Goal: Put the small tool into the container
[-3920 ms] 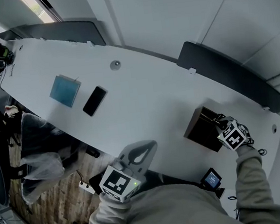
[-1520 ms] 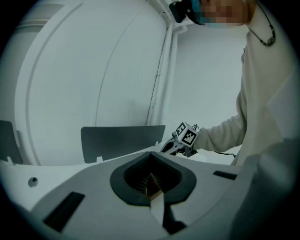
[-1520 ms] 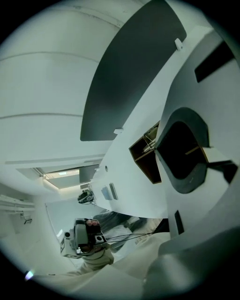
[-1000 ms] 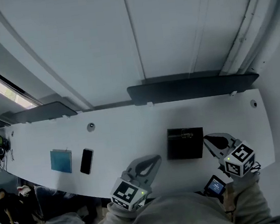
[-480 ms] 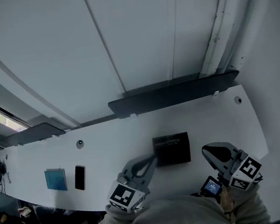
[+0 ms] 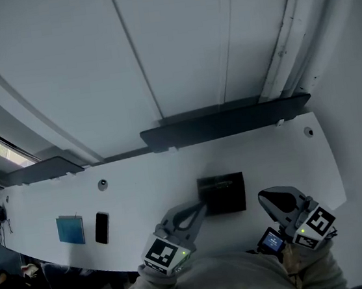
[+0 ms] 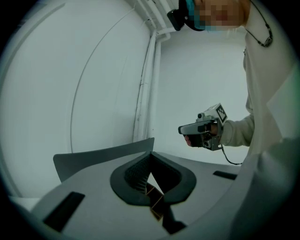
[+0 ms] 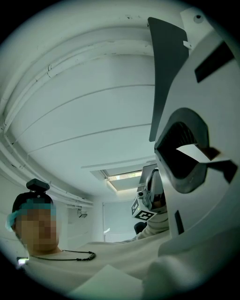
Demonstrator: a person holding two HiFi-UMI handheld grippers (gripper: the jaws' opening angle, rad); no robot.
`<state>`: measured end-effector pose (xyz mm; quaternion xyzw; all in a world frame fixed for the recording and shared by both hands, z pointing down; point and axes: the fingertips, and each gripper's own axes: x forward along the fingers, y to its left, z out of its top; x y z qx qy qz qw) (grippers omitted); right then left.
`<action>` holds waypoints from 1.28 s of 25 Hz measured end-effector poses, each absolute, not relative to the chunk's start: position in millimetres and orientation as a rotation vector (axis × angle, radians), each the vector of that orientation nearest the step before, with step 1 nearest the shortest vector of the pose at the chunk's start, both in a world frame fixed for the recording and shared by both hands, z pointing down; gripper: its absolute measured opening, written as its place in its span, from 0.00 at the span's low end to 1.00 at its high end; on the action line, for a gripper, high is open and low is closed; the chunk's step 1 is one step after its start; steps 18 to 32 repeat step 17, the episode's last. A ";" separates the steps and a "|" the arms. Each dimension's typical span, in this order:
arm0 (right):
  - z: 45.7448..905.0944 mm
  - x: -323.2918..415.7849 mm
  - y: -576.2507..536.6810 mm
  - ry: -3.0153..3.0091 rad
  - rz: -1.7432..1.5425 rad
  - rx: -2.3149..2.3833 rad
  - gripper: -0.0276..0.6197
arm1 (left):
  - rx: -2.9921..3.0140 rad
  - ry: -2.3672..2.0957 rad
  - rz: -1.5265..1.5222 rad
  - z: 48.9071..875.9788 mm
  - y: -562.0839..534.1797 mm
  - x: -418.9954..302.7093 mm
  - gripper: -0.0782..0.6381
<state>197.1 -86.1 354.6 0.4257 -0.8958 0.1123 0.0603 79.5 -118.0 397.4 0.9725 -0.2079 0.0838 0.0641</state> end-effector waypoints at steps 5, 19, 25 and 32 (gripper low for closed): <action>378.6 202.1 -94.8 -2.683 0.432 1.267 0.07 | 2.908 -0.671 0.279 407.8 -120.4 67.7 0.10; 399.5 210.1 -100.5 -2.664 0.520 1.243 0.07 | 2.867 -0.701 0.286 420.3 -115.3 59.5 0.10; 399.5 210.1 -100.5 -2.664 0.520 1.243 0.07 | 2.867 -0.701 0.286 420.3 -115.3 59.5 0.10; 399.5 210.1 -100.5 -2.664 0.520 1.243 0.07 | 2.867 -0.701 0.286 420.3 -115.3 59.5 0.10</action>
